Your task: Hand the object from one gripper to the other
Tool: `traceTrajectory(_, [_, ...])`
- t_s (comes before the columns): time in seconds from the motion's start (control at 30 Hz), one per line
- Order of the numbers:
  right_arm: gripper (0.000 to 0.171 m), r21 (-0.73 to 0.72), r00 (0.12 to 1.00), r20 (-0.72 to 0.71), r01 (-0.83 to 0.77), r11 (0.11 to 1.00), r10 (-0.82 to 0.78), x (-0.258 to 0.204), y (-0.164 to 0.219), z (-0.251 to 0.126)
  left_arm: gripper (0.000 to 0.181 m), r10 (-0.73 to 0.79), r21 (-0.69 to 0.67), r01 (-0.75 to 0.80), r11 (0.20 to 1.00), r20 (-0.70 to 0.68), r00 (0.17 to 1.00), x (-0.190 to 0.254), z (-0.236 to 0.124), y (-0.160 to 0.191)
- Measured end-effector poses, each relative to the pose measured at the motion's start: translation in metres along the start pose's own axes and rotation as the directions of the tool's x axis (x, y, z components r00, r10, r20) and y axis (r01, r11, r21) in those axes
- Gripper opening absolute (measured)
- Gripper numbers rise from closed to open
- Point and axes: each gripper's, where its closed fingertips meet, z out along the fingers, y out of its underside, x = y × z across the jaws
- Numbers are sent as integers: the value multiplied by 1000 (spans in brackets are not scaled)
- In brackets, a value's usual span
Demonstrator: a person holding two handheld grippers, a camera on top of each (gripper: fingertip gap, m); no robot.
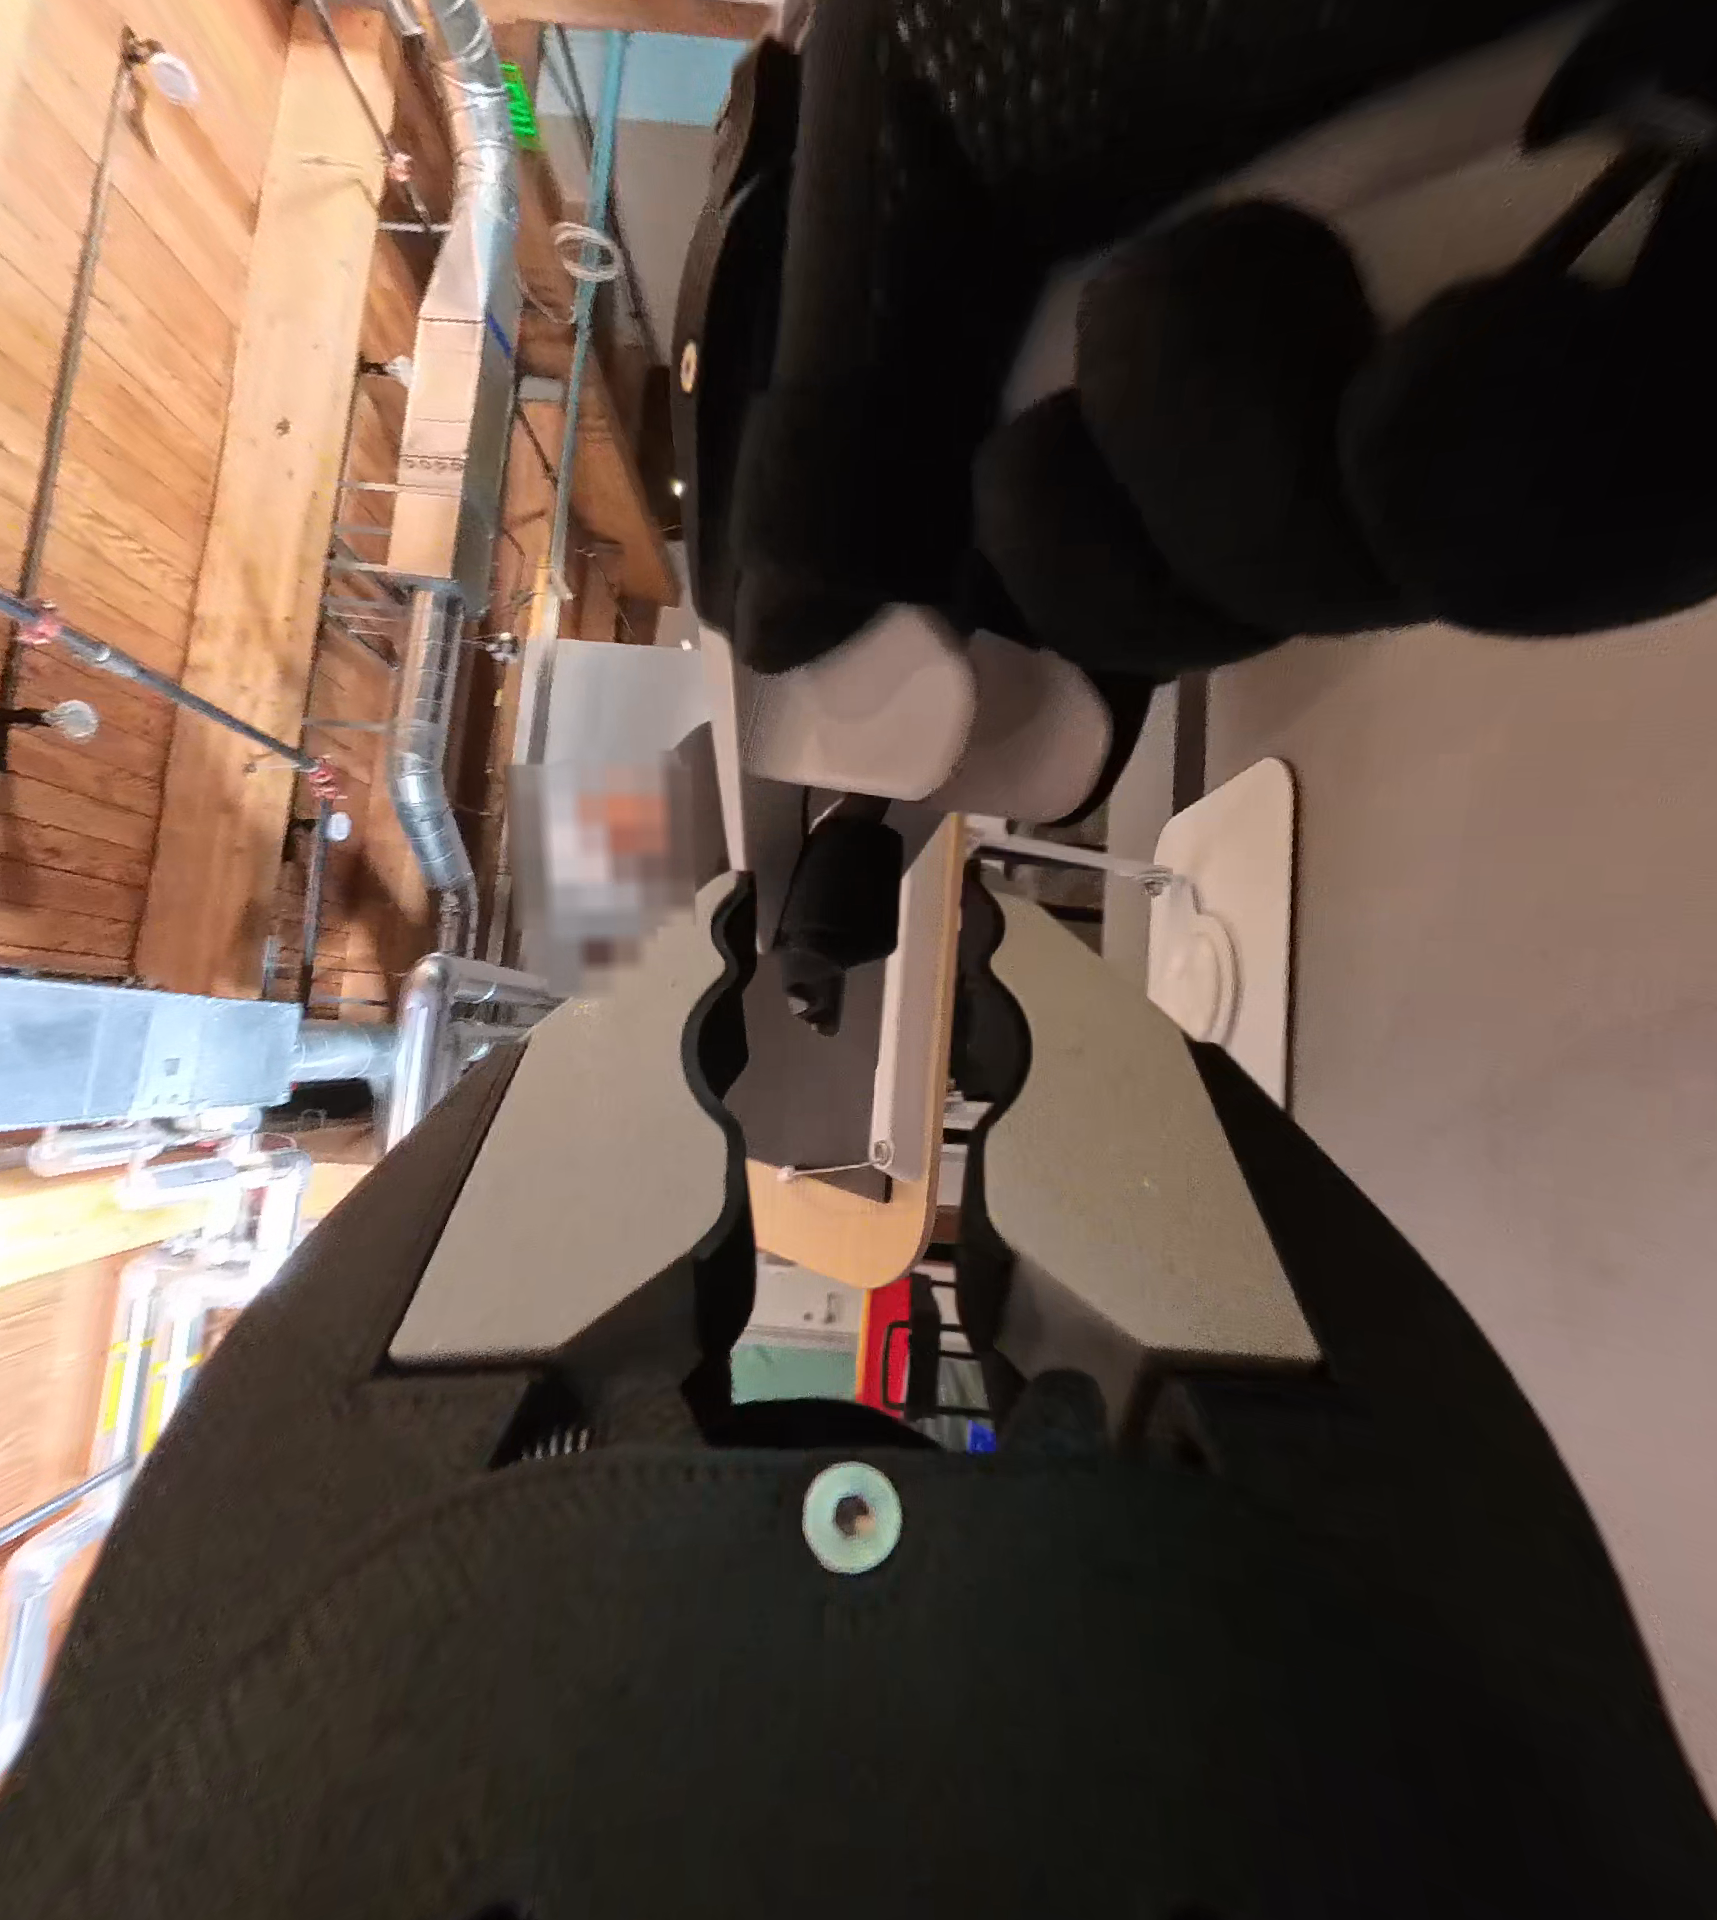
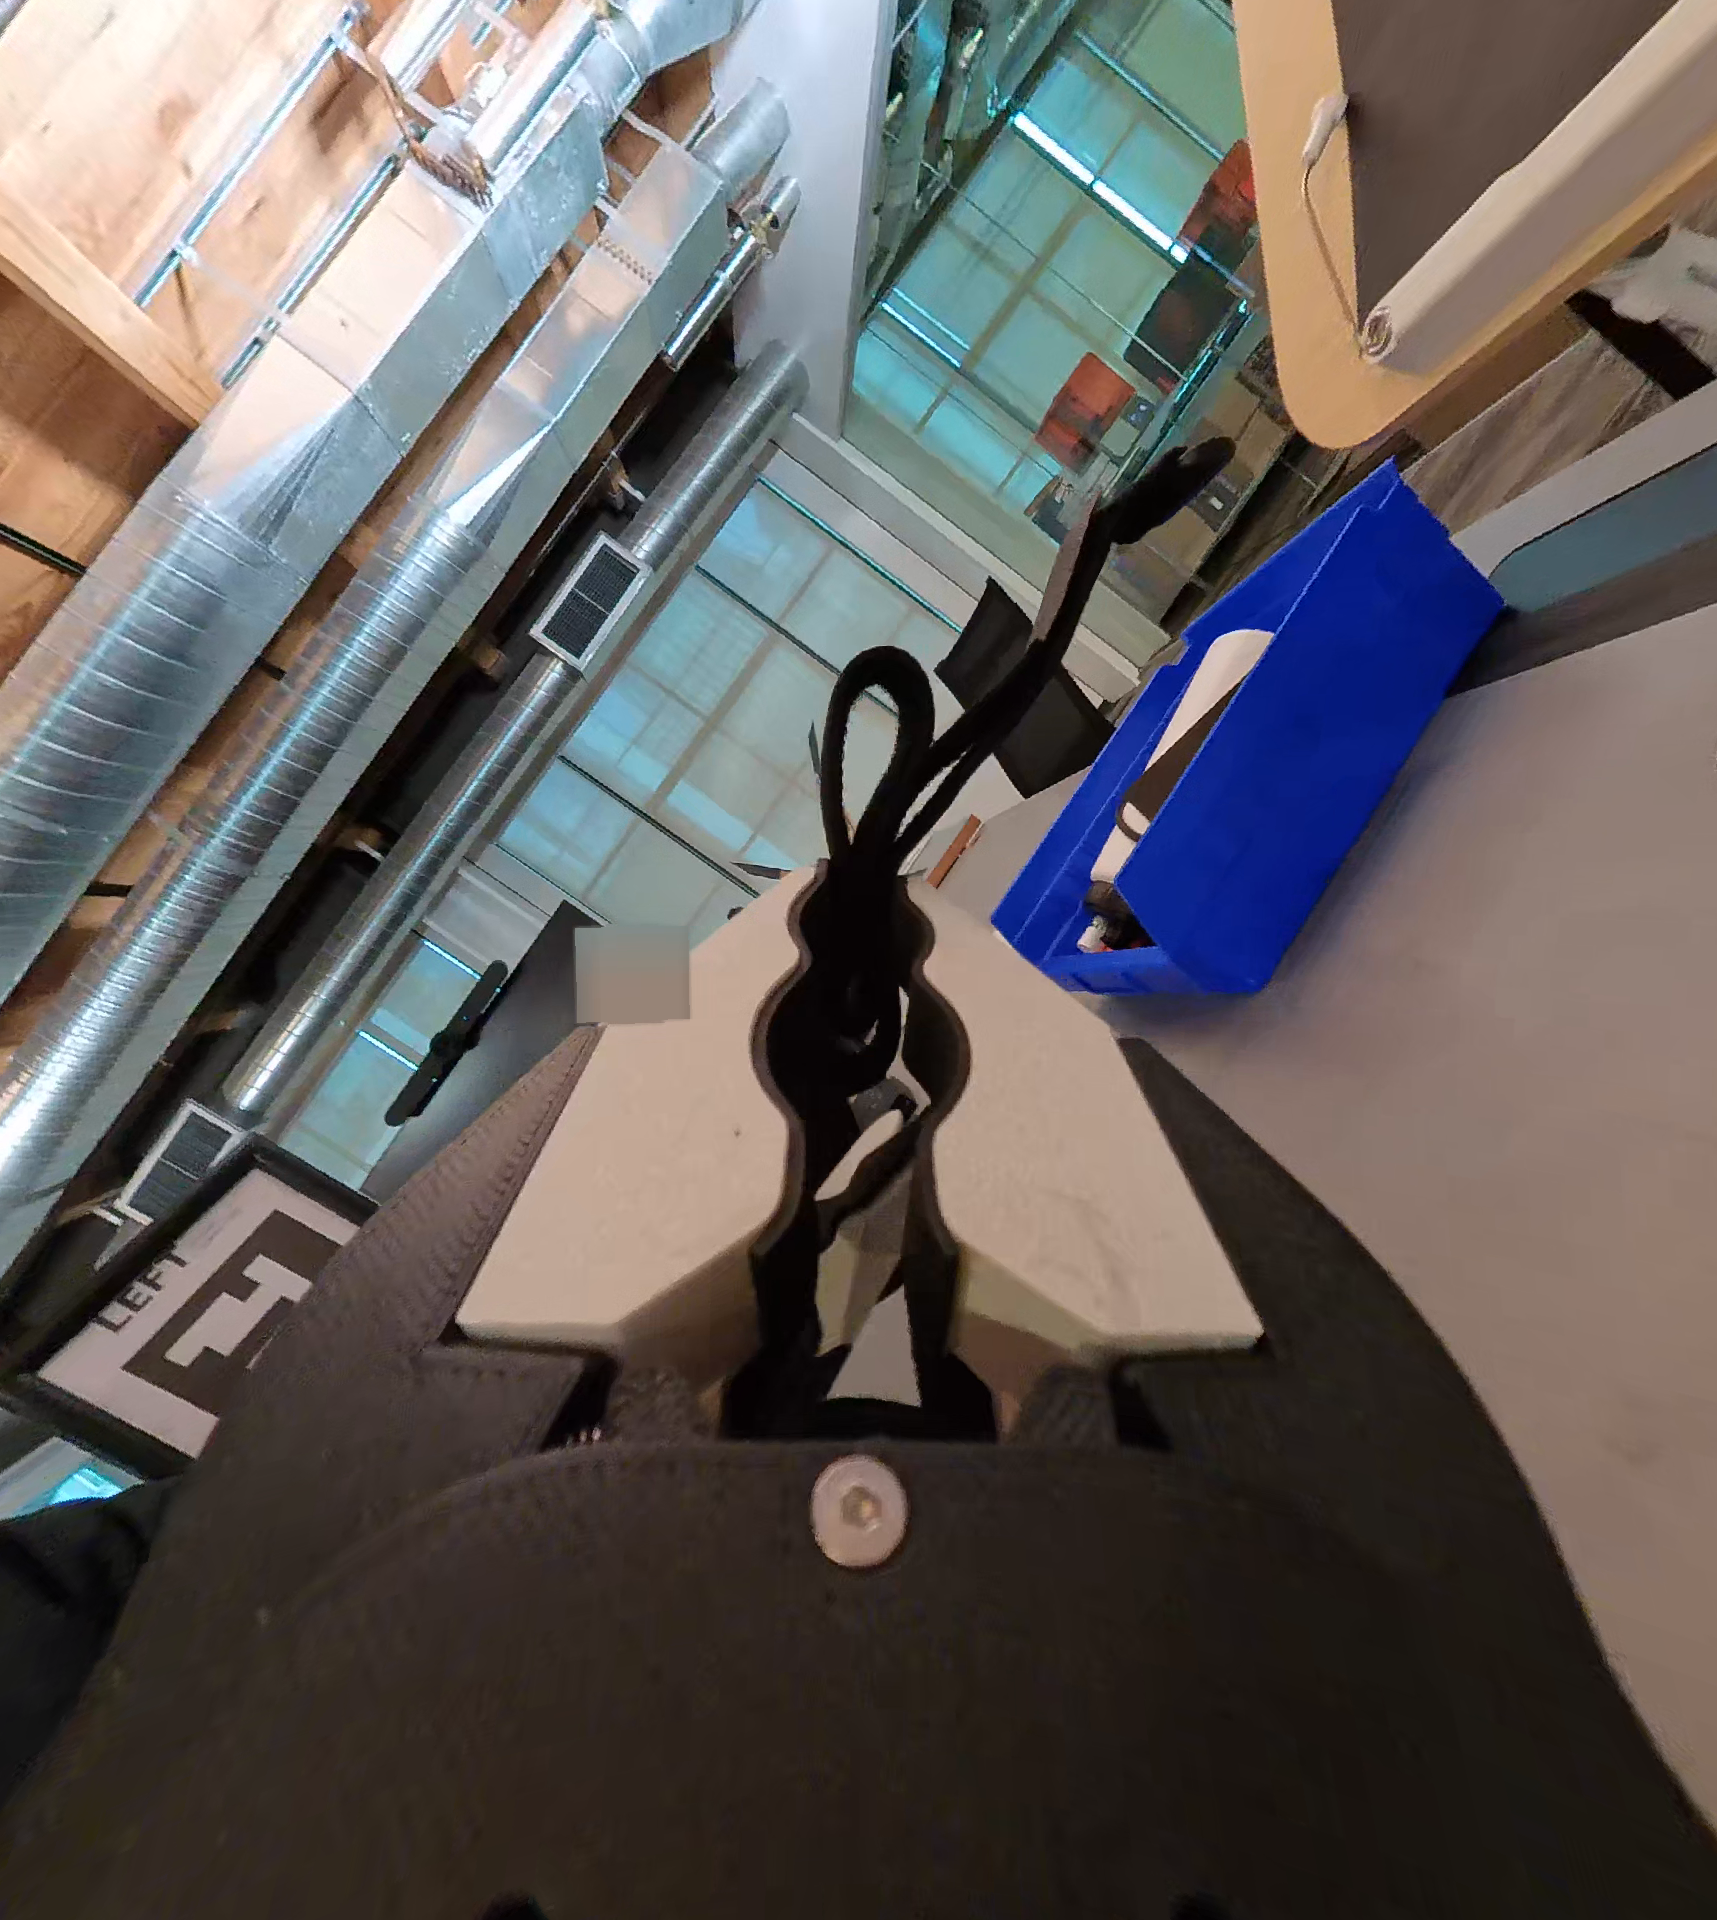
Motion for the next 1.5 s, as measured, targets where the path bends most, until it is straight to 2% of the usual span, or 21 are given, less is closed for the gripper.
traceTrajectory(0.03, [8,2,1000,1,-12,1000,12,0,1,1,36,7,-2,-7,1000,12,1000,0,1,3])
traceTrajectory(0.2, [8,-16,999,-9,-45,999,44,2,8,7,18,17,26,-17,1000,11,1000,1,1,7])
traceTrajectory(0.4, [10,0,999,-25,-21,1000,21,5,6,6,9,-37,34,37,999,-15,999,0,2,8])
traceTrajectory(0.47, [27,-4,1000,-19,-17,1000,17,6,7,5,8,-77,50,79,996,-45,996,-2,0,6])
traceTrajectory(0.6, [40,-16,1000,15,-16,1000,17,4,7,3,7,-202,72,214,974,-143,969,-7,-5,8])
traceTrajectory(0.7, [67,-36,1000,1,1,999,-1,9,9,1,6,-336,67,356,932,-208,919,-17,-9,13])
traceTrajectory(0.8, [76,-88,993,-62,96,991,-102,22,12,-6,6,-456,25,498,867,-362,813,-17,-14,18])
traceTrajectory(0.87, [71,-133,983,-52,165,977,-174,20,13,-13,6,-530,-21,579,815,-428,732,-22,-16,25])
traceTrajectory(0.93, [66,-149,942,-46,321,935,-331,14,8,-20,6,-595,-74,659,749,-512,619,-26,-20,28])
traceTrajectory(1.0, [61,-191,874,-10,474,859,-485,2,10,-25,6,-632,-169,706,688,-617,468,-21,-26,29])
traceTrajectory(1.1, [67,-260,714,40,683,683,-699,-11,19,-27,6,-620,-245,735,632,-729,290,-18,-37,20])
traceTrajectory(1.2, [75,-333,588,96,780,530,-804,-15,36,-21,6,-584,-253,719,647,-770,255,-17,-40,13])
traceTrajectory(1.27, [75,-381,549,122,795,471,-827,-10,49,-17,7,-570,-276,715,642,-796,205,-15,-42,10])
traceTrajectory(1.5, [44,-440,488,157,813,382,-858,2,68,-6,7,-545,-315,748,584,-835,74,-15,-44,5])
